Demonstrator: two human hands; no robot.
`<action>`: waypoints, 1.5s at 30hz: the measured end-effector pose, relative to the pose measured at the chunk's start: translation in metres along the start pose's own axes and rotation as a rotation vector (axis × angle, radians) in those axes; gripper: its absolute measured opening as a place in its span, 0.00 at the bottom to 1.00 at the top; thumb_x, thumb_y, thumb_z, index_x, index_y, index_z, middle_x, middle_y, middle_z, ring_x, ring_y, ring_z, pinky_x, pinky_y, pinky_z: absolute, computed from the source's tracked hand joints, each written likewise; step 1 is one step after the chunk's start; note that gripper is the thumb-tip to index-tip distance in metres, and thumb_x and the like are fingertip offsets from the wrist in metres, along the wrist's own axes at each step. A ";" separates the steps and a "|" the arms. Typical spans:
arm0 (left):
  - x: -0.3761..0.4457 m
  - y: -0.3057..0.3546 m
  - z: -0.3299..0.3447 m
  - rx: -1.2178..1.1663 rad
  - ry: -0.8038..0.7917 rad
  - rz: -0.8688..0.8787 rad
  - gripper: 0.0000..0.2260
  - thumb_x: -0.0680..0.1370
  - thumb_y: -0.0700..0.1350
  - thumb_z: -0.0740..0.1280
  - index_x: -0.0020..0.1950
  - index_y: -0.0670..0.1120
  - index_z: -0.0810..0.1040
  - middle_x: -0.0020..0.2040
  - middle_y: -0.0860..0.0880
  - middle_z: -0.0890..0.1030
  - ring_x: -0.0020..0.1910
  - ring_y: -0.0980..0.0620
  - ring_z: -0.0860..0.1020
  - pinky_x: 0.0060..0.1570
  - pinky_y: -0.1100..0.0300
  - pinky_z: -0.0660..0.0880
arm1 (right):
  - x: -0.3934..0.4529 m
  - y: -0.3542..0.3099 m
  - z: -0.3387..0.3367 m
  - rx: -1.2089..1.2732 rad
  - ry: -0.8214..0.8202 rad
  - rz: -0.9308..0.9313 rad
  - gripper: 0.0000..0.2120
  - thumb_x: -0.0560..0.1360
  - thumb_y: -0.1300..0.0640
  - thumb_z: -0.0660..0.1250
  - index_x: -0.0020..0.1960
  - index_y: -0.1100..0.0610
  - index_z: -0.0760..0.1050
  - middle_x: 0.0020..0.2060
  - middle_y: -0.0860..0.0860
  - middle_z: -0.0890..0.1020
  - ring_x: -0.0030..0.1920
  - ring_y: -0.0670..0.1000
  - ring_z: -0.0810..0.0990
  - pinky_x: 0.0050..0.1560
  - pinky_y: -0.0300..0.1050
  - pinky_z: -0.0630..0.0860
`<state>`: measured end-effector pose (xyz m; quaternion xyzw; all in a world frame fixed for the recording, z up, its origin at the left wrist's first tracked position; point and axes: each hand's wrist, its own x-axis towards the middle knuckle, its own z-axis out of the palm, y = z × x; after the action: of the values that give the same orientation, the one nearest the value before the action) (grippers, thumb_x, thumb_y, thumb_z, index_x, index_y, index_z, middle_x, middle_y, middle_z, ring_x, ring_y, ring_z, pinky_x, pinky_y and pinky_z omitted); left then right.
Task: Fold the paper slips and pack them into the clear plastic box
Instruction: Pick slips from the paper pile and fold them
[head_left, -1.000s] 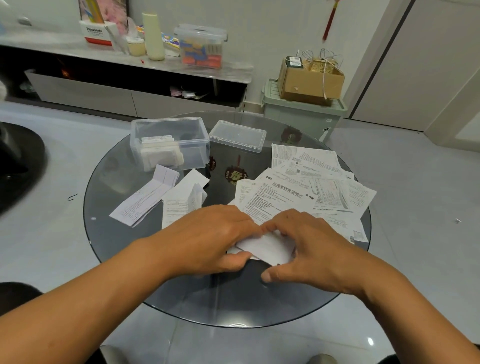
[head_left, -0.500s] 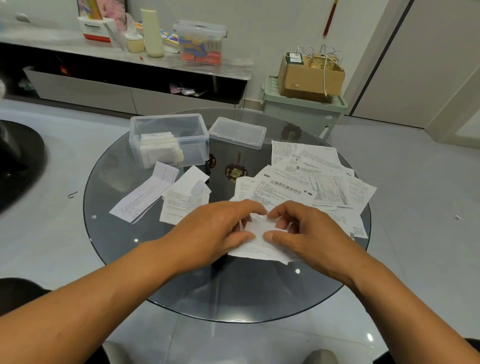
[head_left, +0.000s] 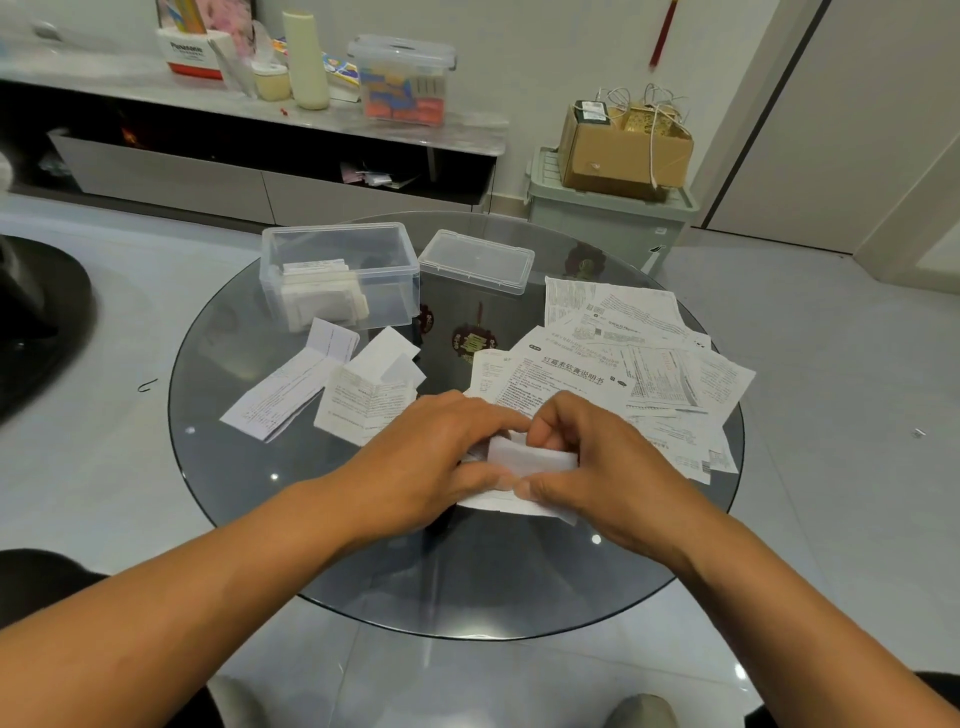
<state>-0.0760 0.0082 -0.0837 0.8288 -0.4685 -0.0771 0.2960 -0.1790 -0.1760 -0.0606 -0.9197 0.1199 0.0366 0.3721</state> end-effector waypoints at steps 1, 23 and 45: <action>-0.001 0.002 -0.001 -0.072 0.016 -0.030 0.17 0.77 0.52 0.72 0.66 0.61 0.77 0.50 0.64 0.79 0.51 0.63 0.73 0.48 0.70 0.69 | 0.000 0.001 0.001 0.025 0.014 -0.017 0.16 0.69 0.50 0.79 0.49 0.42 0.72 0.43 0.42 0.81 0.44 0.46 0.81 0.44 0.52 0.82; -0.009 -0.033 -0.062 0.281 0.155 -0.596 0.09 0.78 0.50 0.71 0.56 0.55 0.76 0.52 0.51 0.81 0.48 0.46 0.78 0.46 0.52 0.75 | -0.013 -0.010 -0.008 -0.462 -0.044 -0.174 0.24 0.78 0.43 0.66 0.73 0.38 0.67 0.70 0.38 0.72 0.66 0.45 0.70 0.65 0.48 0.71; -0.013 0.015 -0.058 -0.277 -0.283 -0.186 0.39 0.80 0.40 0.65 0.75 0.75 0.49 0.66 0.73 0.73 0.49 0.62 0.79 0.47 0.69 0.75 | -0.015 0.008 -0.032 0.108 0.019 -0.166 0.05 0.82 0.45 0.63 0.55 0.44 0.74 0.50 0.38 0.81 0.50 0.43 0.79 0.49 0.48 0.81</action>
<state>-0.0703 0.0371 -0.0306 0.8009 -0.4118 -0.2831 0.3299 -0.1963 -0.2011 -0.0404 -0.9054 0.0483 -0.0096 0.4217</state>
